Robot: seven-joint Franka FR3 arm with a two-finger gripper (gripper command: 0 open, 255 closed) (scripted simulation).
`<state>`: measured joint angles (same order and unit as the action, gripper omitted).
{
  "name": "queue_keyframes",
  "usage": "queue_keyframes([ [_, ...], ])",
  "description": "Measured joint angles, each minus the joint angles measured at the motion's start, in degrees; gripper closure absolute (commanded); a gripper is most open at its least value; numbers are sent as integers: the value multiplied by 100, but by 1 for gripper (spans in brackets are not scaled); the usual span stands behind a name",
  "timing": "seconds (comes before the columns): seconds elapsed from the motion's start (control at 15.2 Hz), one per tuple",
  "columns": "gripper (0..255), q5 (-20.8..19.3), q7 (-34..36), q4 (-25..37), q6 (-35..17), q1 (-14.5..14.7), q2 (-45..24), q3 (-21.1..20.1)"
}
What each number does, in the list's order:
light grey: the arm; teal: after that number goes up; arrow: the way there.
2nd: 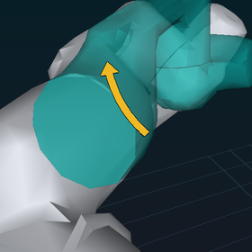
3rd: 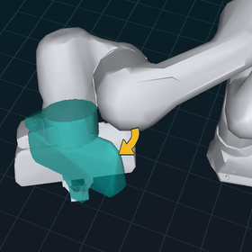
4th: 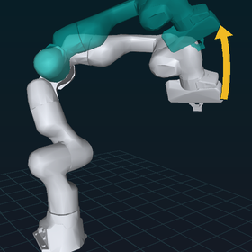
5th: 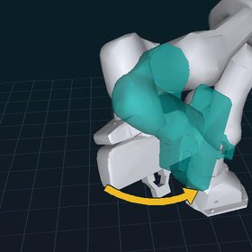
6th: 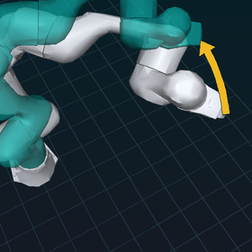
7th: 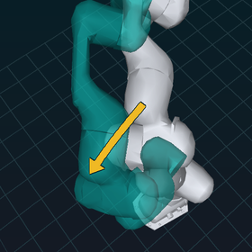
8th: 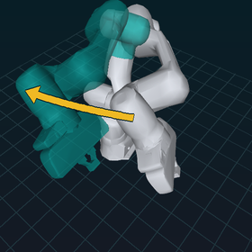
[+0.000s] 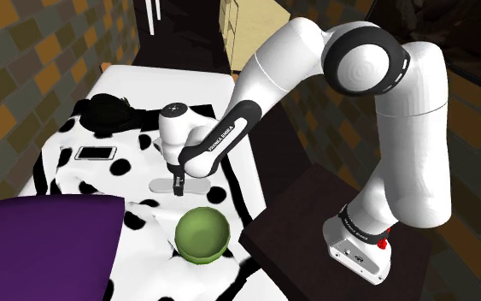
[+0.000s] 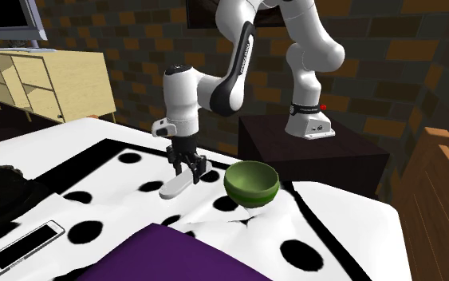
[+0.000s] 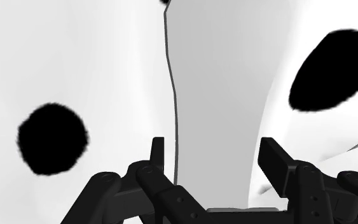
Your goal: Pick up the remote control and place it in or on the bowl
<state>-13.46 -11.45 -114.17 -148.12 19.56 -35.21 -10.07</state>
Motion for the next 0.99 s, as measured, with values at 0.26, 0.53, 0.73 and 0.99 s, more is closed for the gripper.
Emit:
queue_keyframes([
  [0.26,255,71,-42,-89,183,-45,273,-70],
  [0.53,255,152,-90,-117,403,-84,522,-140],
  [0.73,255,214,-136,-137,564,-121,707,-186],
  [0.99,255,304,-219,-143,799,-179,952,-244],
])
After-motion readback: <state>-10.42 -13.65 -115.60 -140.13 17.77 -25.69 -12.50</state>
